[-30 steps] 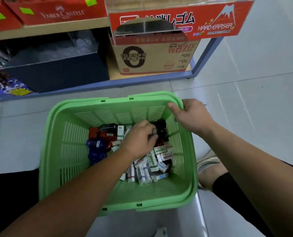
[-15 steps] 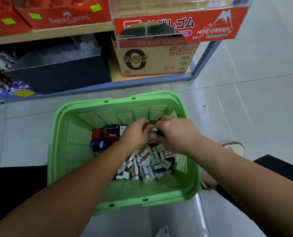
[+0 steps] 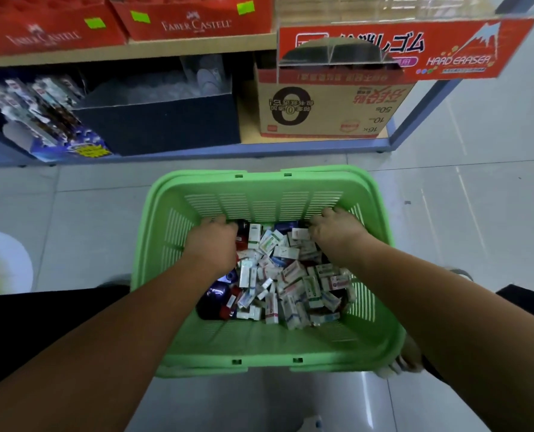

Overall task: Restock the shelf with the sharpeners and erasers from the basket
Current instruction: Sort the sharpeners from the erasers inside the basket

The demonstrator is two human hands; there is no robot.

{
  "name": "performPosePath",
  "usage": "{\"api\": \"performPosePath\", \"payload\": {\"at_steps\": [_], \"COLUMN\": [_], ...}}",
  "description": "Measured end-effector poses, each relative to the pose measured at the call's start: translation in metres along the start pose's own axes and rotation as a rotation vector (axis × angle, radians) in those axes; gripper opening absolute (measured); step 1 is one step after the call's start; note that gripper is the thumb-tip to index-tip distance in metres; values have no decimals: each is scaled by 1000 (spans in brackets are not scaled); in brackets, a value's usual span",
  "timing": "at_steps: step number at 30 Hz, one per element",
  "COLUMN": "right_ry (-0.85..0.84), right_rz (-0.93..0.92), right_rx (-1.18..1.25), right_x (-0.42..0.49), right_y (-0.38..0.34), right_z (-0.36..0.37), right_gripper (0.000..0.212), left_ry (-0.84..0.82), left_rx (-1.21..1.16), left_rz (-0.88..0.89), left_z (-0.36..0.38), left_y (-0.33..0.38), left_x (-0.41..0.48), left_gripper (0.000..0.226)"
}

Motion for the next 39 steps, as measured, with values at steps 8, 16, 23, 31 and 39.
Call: {"api": "performPosePath", "payload": {"at_steps": [8, 16, 23, 31, 39], "right_ry": [-53, 14, 29, 291, 491], "right_rz": [17, 80, 331, 717, 804], "right_rx": [58, 773, 1067, 1653, 1598], "right_x": [4, 11, -4, -36, -52], "right_y": [2, 16, 32, -5, -30], "right_z": [1, 6, 8, 45, 65], "right_gripper": [43, 56, 26, 28, 53], "left_ry": [-109, -156, -32, -64, 78], "left_rx": [-698, -603, -778, -792, -783], "left_rz": [119, 130, 116, 154, 189], "left_z": [20, 59, 59, 55, 44], "left_y": [74, 91, 84, 92, 101], "left_x": [32, 62, 64, 67, 62], "left_gripper": [57, 43, 31, 44, 22]}}
Point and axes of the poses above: each hand's wrist, its own x-axis towards the middle knuckle, its own z-axis out of the palm, y = z × x, the point moved 7 cm from there along x, towards the middle knuckle, and after that the axes turned 2 degrees about -y, right-handed, at the moved point
